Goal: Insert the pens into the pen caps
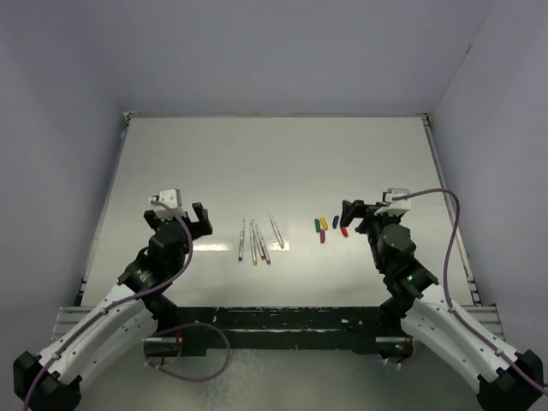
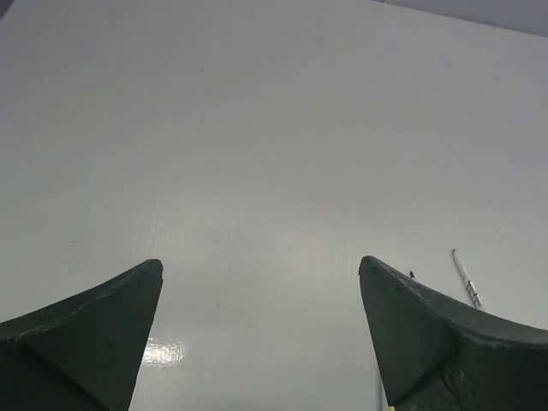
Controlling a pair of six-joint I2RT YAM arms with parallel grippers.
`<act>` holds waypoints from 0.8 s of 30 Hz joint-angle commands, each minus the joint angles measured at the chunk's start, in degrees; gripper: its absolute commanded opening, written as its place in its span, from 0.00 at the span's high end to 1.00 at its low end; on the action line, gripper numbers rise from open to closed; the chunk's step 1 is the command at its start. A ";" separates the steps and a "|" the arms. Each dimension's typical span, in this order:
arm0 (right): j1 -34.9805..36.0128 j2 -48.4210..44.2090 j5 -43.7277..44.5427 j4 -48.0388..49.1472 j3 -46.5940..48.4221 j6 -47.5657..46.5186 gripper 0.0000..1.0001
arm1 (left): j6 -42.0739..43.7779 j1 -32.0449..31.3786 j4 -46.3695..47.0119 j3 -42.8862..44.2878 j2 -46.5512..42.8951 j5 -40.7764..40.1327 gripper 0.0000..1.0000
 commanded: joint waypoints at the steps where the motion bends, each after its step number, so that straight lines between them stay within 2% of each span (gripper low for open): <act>1: -0.11 0.08 1.77 3.57 -0.07 -1.63 0.00 | -0.41 -0.11 2.52 0.48 -2.37 1.08 0.01; 11: -0.13 -0.73 4.33 -0.66 0.30 2.24 0.00 | -2.06 -0.13 1.51 2.85 3.11 0.99 0.01; 16: -0.16 -2.81 7.03 0.85 -1.06 4.01 0.00 | -6.74 -0.10 -1.63 4.32 5.37 -1.12 0.01; 24: -0.16 -6.34 11.95 1.99 -2.86 5.49 0.00 | -5.90 -0.15 -0.92 4.50 5.58 3.22 0.01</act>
